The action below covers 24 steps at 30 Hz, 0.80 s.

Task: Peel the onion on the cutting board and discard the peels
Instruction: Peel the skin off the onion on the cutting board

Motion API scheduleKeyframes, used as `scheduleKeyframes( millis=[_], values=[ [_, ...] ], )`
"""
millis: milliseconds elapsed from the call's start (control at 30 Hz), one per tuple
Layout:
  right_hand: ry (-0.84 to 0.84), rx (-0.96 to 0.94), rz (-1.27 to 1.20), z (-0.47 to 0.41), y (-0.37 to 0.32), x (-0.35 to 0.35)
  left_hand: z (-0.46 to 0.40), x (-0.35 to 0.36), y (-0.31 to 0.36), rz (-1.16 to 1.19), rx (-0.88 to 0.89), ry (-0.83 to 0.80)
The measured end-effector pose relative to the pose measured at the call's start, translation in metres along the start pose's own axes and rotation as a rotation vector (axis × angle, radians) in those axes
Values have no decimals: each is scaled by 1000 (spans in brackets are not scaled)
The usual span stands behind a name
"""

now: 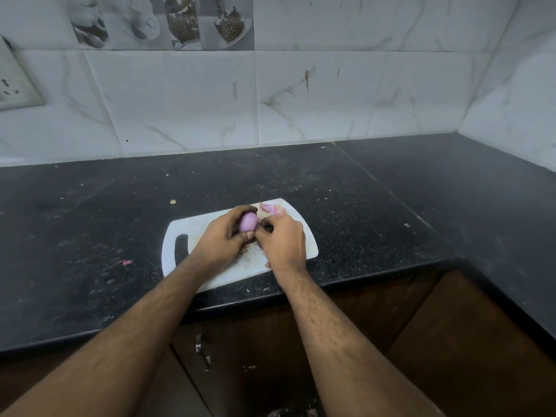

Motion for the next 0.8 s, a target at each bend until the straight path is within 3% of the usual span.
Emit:
scheduleKeyframes(
  millis=[167, 400, 800],
  values=[
    [-27, 4, 17, -4, -2, -4, 2, 0, -8, 239, -80, 18],
    [-42, -82, -144, 4, -2, -9, 0, 1, -8, 263, -85, 33],
    [-120, 13, -213, 2, -1, -7, 0, 0, -9, 285, -94, -25]
  ],
)
Point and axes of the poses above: each hand's wrist, its own z-axis away from the middle knuckle, its own x-axis out of the palm, y = z × x, the point moved 2 cm from there along -z, towards the middle knuckle, and after that the axes turned 8 degrees about -x, right-handed, at the moved point
